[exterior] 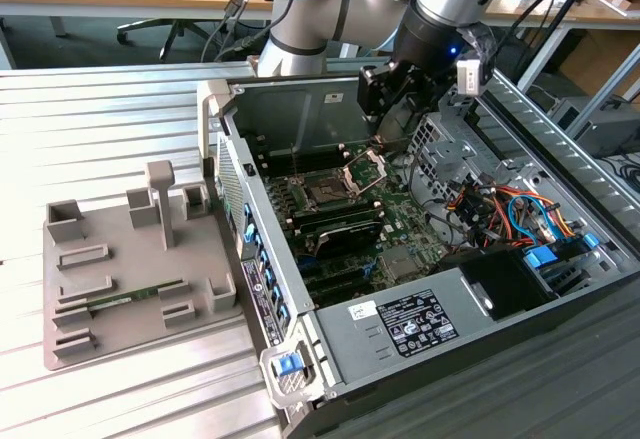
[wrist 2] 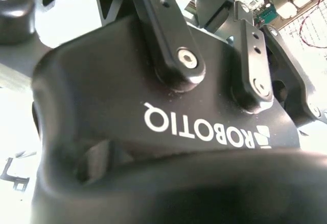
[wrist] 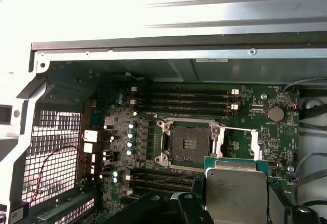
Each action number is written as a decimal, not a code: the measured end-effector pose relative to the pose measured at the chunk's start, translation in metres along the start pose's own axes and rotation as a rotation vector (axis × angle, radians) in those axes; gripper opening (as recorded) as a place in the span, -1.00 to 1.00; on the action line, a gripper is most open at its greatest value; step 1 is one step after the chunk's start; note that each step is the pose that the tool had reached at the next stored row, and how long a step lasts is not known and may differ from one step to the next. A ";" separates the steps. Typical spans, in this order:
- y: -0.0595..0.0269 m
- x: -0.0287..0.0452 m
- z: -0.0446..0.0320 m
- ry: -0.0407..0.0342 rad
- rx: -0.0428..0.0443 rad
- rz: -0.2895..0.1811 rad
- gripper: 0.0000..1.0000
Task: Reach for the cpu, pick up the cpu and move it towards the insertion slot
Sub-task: 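Pick up the cpu and move it towards the insertion slot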
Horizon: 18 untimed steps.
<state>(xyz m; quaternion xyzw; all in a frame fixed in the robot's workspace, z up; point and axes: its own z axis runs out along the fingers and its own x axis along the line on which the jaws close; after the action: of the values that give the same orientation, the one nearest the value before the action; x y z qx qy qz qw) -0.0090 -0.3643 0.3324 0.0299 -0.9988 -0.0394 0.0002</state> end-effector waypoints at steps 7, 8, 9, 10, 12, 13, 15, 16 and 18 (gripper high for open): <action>0.0049 0.0023 0.0018 0.0000 -0.0001 0.000 0.10; 0.0054 0.0026 0.0020 0.0000 -0.0001 0.000 0.10; 0.0059 0.0027 0.0023 -0.0001 -0.0001 0.000 0.10; 0.0063 0.0028 0.0024 0.0000 0.0000 0.000 0.10; 0.0074 0.0030 0.0030 0.0000 0.0000 0.000 0.10; 0.0080 0.0030 0.0032 -0.0001 0.0000 0.000 0.10; 0.0094 0.0033 0.0039 0.0000 0.0000 0.000 0.10; 0.0102 0.0034 0.0043 0.0000 -0.0001 0.000 0.10; 0.0112 0.0036 0.0048 0.0000 0.0000 0.000 0.10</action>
<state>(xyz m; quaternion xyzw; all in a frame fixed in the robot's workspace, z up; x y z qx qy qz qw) -0.0133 -0.3530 0.3285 0.0299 -0.9988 -0.0394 0.0002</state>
